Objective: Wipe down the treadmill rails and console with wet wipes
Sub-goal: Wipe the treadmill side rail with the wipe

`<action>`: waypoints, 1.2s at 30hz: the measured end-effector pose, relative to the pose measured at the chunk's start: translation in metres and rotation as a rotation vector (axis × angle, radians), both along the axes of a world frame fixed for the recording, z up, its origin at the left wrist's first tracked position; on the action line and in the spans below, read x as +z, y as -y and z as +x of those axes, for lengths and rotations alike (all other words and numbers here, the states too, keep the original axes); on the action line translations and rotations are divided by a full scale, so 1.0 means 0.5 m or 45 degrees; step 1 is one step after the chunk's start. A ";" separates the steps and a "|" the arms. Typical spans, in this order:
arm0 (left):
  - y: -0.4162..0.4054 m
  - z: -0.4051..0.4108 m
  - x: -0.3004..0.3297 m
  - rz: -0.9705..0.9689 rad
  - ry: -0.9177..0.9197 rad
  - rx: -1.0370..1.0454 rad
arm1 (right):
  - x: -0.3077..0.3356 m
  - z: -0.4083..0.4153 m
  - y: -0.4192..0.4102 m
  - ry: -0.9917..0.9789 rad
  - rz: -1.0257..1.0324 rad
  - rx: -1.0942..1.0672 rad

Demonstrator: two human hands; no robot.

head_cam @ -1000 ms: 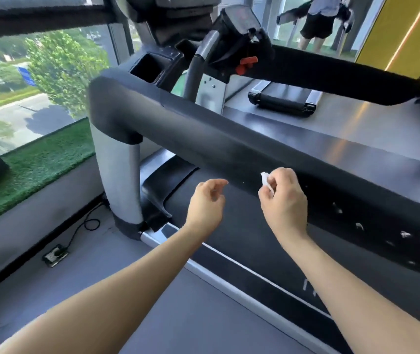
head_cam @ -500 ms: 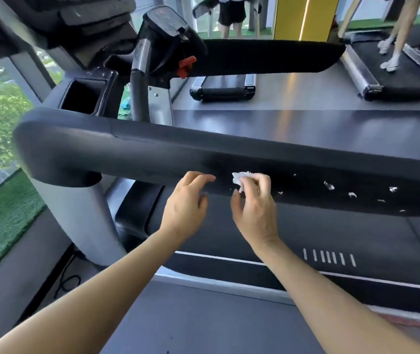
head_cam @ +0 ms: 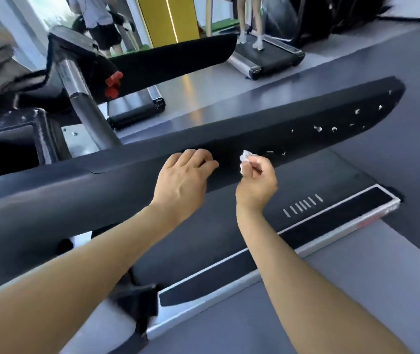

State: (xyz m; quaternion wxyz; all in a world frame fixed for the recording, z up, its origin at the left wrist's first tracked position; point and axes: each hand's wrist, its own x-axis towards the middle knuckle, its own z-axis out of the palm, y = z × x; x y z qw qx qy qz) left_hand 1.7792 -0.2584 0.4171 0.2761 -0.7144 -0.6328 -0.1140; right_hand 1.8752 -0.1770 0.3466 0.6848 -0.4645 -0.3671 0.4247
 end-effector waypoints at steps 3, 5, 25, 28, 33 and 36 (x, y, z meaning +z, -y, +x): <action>-0.008 -0.008 0.007 -0.035 -0.071 -0.044 | -0.008 -0.040 0.044 -0.089 -0.137 0.099; -0.011 -0.013 0.008 -0.030 -0.099 -0.061 | -0.017 -0.041 0.053 -0.169 -0.119 0.185; -0.049 -0.003 0.021 -0.016 -0.166 -0.164 | -0.007 0.009 -0.021 -0.900 -0.360 -0.050; -0.049 -0.006 0.023 -0.011 -0.187 -0.180 | -0.002 -0.042 0.039 -0.859 -0.305 0.094; -0.047 -0.010 0.027 -0.030 -0.173 -0.199 | 0.004 -0.014 0.014 -0.880 -0.330 0.101; -0.052 -0.004 0.022 -0.037 -0.170 -0.190 | 0.001 0.063 -0.073 -0.899 -0.373 -0.064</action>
